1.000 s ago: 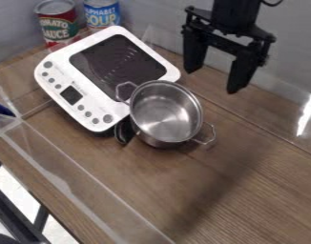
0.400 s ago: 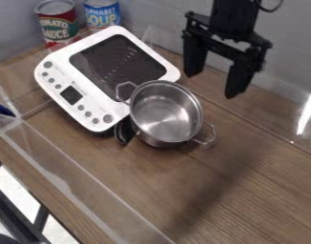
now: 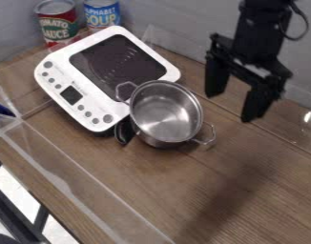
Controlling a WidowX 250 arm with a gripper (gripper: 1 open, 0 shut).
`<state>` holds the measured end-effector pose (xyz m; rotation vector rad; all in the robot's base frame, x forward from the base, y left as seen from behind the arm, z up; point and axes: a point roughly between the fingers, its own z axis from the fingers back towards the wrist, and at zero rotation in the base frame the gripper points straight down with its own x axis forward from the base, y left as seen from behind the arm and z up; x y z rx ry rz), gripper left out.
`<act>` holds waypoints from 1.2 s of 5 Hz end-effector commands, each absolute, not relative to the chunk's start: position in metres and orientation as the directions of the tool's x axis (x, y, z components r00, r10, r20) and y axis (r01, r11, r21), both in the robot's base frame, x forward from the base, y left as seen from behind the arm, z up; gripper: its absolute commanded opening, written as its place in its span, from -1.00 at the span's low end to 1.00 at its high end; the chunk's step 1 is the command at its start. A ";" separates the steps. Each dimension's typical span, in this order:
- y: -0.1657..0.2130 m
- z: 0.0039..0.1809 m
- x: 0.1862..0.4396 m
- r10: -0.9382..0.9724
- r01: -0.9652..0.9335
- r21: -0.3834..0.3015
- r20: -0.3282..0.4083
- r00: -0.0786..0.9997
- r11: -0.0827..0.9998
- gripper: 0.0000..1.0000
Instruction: Put silver pot on the white and black stove top
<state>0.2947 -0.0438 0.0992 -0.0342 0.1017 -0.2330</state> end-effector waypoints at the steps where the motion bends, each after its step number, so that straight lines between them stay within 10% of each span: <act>1: -0.046 0.103 0.306 -0.259 0.258 -0.027 -0.047 0.965 0.966 1.00; 6: -0.030 0.085 0.338 -0.435 0.433 0.054 0.029 0.900 0.900 1.00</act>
